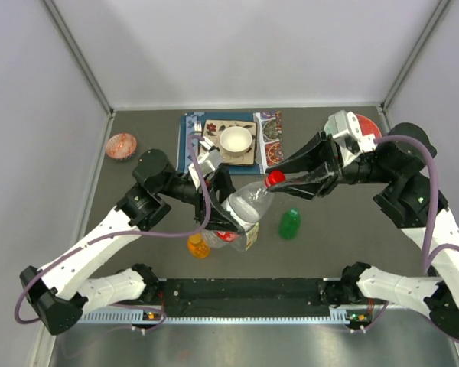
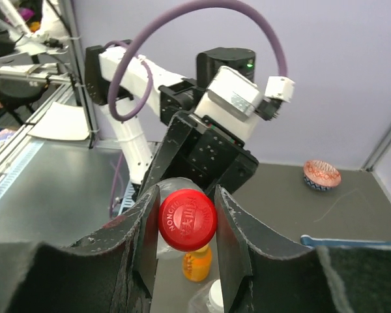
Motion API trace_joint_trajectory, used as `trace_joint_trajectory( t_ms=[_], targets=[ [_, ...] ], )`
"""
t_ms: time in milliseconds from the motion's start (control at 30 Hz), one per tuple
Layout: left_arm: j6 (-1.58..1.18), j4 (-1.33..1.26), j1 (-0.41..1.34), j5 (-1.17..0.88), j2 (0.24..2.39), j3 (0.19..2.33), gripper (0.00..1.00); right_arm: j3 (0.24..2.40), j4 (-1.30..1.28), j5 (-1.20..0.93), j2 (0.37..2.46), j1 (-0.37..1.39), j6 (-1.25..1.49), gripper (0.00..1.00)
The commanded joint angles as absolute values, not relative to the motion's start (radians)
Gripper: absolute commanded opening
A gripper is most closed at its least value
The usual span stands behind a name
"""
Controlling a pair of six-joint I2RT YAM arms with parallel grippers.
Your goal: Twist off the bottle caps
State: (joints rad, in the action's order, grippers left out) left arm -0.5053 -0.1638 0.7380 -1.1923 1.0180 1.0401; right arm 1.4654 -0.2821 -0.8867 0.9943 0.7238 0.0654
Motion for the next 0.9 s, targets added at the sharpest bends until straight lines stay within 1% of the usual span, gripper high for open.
trace_joint_trajectory(
  t_ms=[0,133,300,367,400,433,500,533,633,867],
  targets=[
    [-0.621,-0.469,0.726,-1.232,1.015,1.062,0.50,1.422,-0.383,-1.072,0.997,0.723,0.006,0.00],
    [-0.621,-0.468,0.724,-1.244,1.023,1.066,0.50,1.424,-0.391,-1.173,0.997,0.721,-0.040,0.00],
    [-0.601,-0.442,0.723,-1.249,1.026,1.068,0.50,1.425,-0.400,-1.229,1.006,0.715,-0.046,0.00],
    [-0.568,-0.407,0.719,-1.240,1.023,1.071,0.50,1.434,-0.397,-1.198,1.002,0.710,-0.043,0.00],
    [-0.522,-0.341,0.718,-1.218,1.019,1.078,0.50,1.442,-0.391,-1.181,0.994,0.709,-0.040,0.00],
    [-0.500,-0.313,0.716,-1.209,1.017,1.081,0.50,1.453,-0.387,-1.107,0.985,0.709,-0.031,0.00],
    [-0.434,-0.229,0.710,-1.184,1.011,1.092,0.51,1.489,-0.379,-1.036,0.962,0.709,-0.014,0.00],
    [-0.419,-0.209,0.710,-1.172,1.011,1.094,0.51,1.500,-0.362,-0.952,0.951,0.707,-0.008,0.00],
    [-0.394,-0.189,0.704,-1.158,1.003,1.089,0.51,1.537,-0.341,-0.856,0.925,0.709,0.029,0.00],
    [-0.382,-0.186,0.701,-1.152,1.006,1.078,0.51,1.552,-0.348,-0.859,0.913,0.709,0.054,0.00]
  ],
)
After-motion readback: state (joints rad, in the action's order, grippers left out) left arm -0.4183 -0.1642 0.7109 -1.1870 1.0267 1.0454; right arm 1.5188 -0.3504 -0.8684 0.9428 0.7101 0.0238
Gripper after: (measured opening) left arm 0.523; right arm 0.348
